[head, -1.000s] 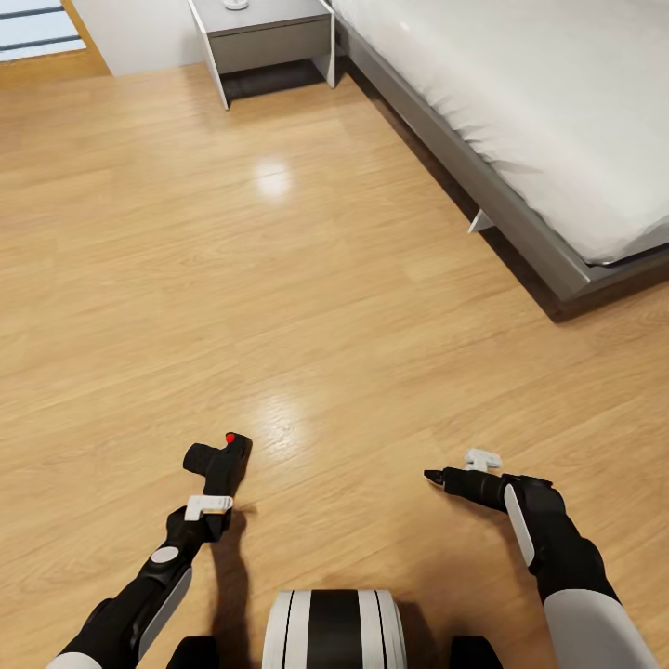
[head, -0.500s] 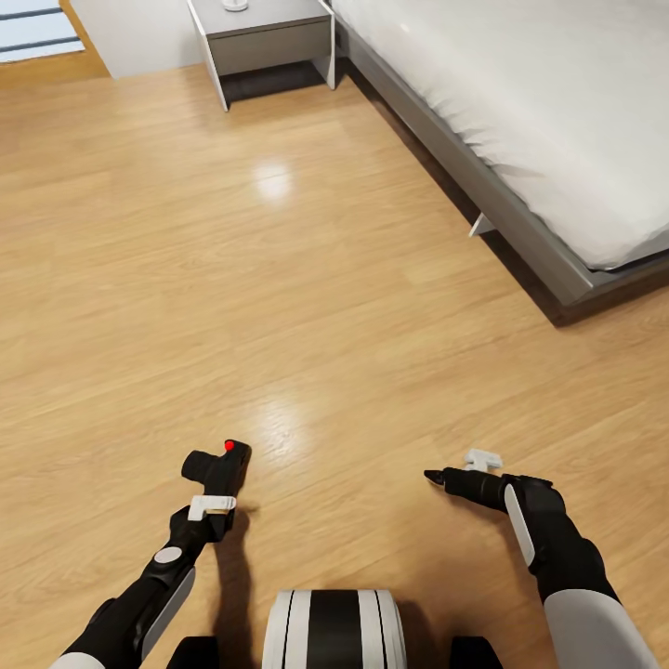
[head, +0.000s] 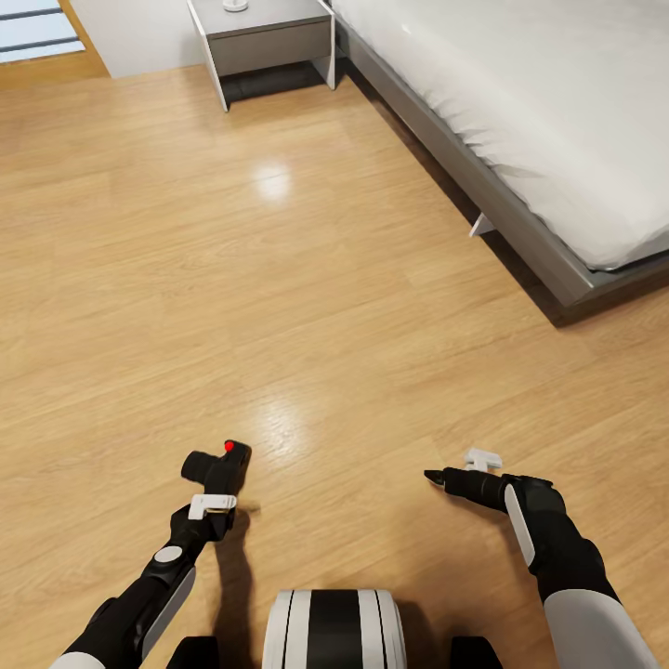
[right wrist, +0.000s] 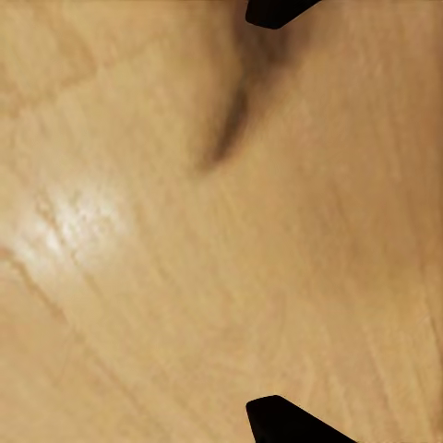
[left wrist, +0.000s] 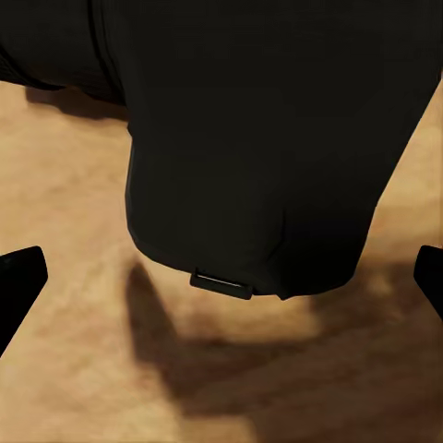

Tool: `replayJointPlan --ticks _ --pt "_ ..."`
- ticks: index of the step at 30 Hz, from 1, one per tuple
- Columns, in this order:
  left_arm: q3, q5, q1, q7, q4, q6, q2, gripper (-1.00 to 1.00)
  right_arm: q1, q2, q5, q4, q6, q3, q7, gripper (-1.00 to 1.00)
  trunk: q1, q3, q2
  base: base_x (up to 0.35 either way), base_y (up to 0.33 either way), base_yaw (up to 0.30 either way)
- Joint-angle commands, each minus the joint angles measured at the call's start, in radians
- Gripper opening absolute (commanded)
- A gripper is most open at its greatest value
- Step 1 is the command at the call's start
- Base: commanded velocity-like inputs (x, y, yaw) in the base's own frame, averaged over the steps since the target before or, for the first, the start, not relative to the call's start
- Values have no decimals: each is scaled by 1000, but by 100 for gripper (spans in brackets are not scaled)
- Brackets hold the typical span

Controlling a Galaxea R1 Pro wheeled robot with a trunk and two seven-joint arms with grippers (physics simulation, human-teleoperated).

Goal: Attach the digital camera to the camera tripod in the bedroom.

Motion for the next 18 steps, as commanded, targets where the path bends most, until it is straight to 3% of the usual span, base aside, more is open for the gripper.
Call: replayJointPlan --ticks 1,7,18 --pt "-7 9 0 10 -2 4 2 100 0 0 4 -1 5 -2 6 100 0 -1 0 92 0 0" --pt "-7 9 0 10 1 4 2 100 0 0 4 -1 5 -1 5 100 0 -1 0 159 0 0" --pt "-6 9 0 10 2 4 2 100 0 0 4 -1 5 -1 1 100 0 -1 0 17 0 0"
